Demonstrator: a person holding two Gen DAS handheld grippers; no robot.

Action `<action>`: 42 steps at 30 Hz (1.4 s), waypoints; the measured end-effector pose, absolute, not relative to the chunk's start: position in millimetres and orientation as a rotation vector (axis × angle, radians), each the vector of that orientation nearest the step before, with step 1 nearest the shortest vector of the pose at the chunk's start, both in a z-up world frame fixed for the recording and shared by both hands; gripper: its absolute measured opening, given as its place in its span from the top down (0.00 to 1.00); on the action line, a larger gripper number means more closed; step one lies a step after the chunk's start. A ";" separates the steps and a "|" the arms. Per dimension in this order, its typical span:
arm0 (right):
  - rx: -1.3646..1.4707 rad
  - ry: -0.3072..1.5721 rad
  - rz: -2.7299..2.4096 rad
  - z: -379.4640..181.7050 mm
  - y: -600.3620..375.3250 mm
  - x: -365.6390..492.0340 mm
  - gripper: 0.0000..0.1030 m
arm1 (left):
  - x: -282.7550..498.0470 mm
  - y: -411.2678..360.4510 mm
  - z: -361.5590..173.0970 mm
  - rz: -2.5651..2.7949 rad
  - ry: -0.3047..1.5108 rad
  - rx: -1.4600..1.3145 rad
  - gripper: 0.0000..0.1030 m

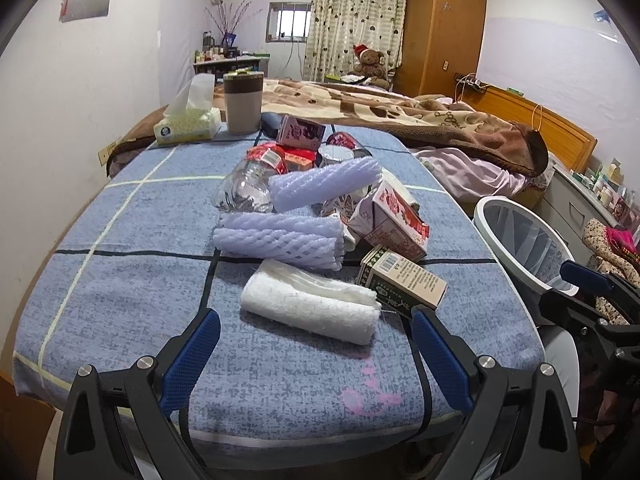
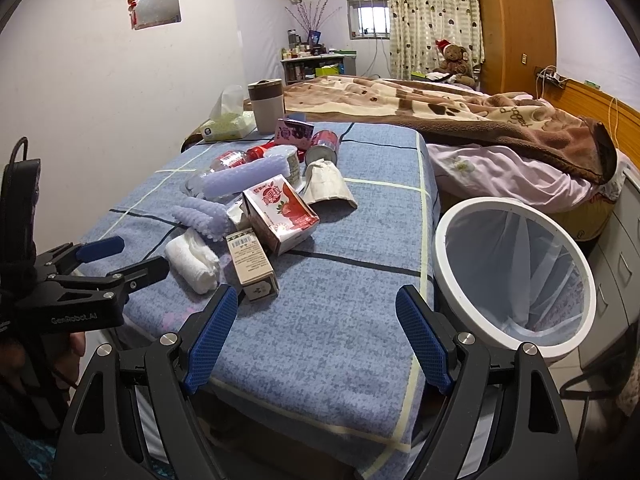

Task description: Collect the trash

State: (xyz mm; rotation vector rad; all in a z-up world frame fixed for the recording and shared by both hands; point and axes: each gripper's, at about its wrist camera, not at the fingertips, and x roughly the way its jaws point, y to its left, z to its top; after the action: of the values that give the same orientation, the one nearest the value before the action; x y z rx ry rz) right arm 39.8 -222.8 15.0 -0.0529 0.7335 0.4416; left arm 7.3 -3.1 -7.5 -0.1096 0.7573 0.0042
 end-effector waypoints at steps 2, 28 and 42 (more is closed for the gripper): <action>-0.052 0.731 0.442 14.8 -223.5 41.3 0.19 | 9.8 -1.0 -10.0 0.003 0.759 -0.127 0.05; -0.084 0.792 0.573 -7.3 -185.0 110.6 0.19 | 56.3 13.1 -45.9 -0.072 0.887 -0.310 0.73; -0.113 0.878 0.615 -21.5 -160.5 139.7 0.26 | 45.9 33.8 -32.6 -0.056 0.853 -0.298 0.77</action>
State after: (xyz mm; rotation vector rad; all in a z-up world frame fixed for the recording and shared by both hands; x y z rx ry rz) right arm 139.7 -160.5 -21.5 -0.1128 0.8780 0.6155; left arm 45.9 33.8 -32.6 -0.2982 0.8527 -0.0555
